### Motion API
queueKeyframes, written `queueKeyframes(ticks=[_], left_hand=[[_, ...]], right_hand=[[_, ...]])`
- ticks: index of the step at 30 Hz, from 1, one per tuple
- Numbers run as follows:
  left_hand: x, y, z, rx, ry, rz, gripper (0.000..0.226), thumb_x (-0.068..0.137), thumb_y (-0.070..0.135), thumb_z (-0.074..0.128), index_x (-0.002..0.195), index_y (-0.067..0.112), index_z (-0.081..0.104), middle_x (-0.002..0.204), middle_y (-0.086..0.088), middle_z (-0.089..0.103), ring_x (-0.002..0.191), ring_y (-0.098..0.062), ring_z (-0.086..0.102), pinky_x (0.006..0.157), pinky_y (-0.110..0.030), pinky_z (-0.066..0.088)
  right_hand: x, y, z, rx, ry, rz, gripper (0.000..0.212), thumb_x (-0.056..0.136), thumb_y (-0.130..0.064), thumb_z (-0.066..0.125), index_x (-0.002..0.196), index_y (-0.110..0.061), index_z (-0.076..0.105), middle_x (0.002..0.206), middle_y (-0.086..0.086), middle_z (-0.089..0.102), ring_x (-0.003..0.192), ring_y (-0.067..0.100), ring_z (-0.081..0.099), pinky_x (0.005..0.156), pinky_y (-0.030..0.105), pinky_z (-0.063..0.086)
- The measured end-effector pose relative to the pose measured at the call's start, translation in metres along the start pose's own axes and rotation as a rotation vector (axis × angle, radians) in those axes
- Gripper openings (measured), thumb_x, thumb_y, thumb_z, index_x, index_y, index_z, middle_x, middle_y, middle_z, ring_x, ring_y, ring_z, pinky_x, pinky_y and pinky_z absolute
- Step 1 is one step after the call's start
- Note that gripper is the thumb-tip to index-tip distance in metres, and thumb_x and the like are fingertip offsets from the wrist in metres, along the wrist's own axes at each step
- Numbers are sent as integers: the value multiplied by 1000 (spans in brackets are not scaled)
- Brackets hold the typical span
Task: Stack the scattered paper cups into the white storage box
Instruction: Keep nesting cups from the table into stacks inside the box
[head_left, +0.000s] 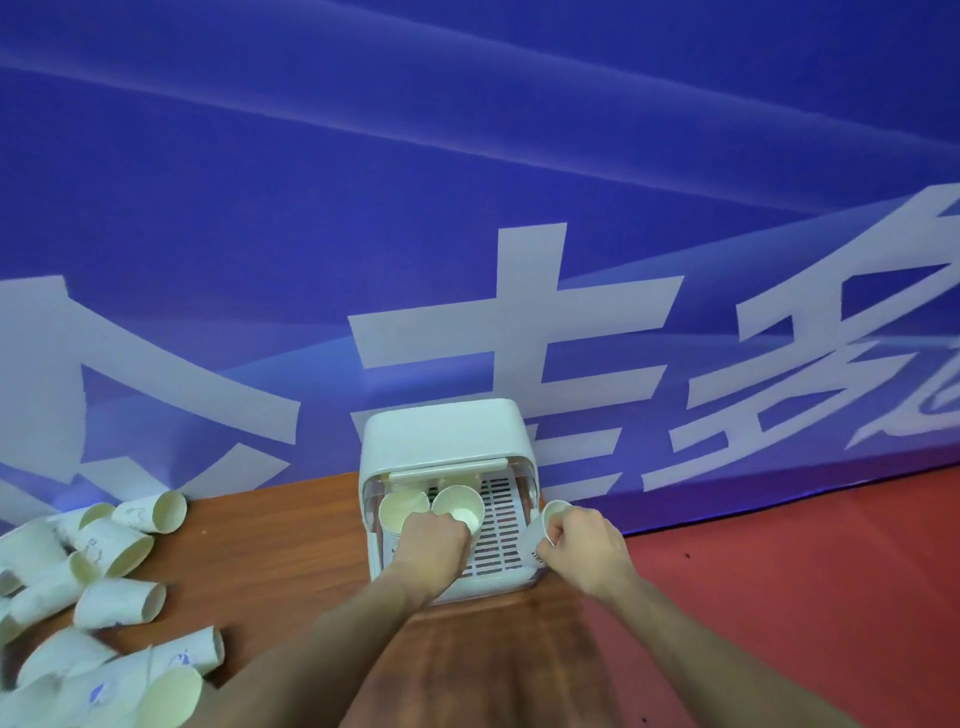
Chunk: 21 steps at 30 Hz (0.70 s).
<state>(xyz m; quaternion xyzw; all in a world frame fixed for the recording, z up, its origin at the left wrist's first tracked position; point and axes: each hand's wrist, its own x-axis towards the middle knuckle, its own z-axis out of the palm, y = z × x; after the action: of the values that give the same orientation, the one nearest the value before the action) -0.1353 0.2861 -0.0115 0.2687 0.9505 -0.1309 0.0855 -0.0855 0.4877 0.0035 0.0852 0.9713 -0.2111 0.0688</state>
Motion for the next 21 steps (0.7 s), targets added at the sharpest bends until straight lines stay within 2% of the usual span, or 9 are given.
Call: queueKeyframes(ticks=[5,12,21], left_hand=[[11,-2,14,-13,-65,-46,24,94,14,45,104,15,66,107,-11,68,95,-33,65,69,-32,35],[18,-7,23,-17,-30,-44,33,101,35,38,113,18,63,111,-8,67,98,-29,65,68,-32,34],[4,-28,18,-46,31,-81,36,100,41,38,110,17,63,109,-8,67,99,-31,63,71,-35,38]], right_hand=[[11,-3,7,5,-19,-22,27,74,-28,61,63,-17,39,61,-3,46,63,21,51,55,30,34],[19,-9,11,12,-45,-33,27,73,-27,61,62,-16,39,63,-2,47,63,22,50,54,29,32],[27,-43,6,-39,-10,-165,29,75,-29,55,59,-14,36,61,1,44,63,25,45,49,32,29]])
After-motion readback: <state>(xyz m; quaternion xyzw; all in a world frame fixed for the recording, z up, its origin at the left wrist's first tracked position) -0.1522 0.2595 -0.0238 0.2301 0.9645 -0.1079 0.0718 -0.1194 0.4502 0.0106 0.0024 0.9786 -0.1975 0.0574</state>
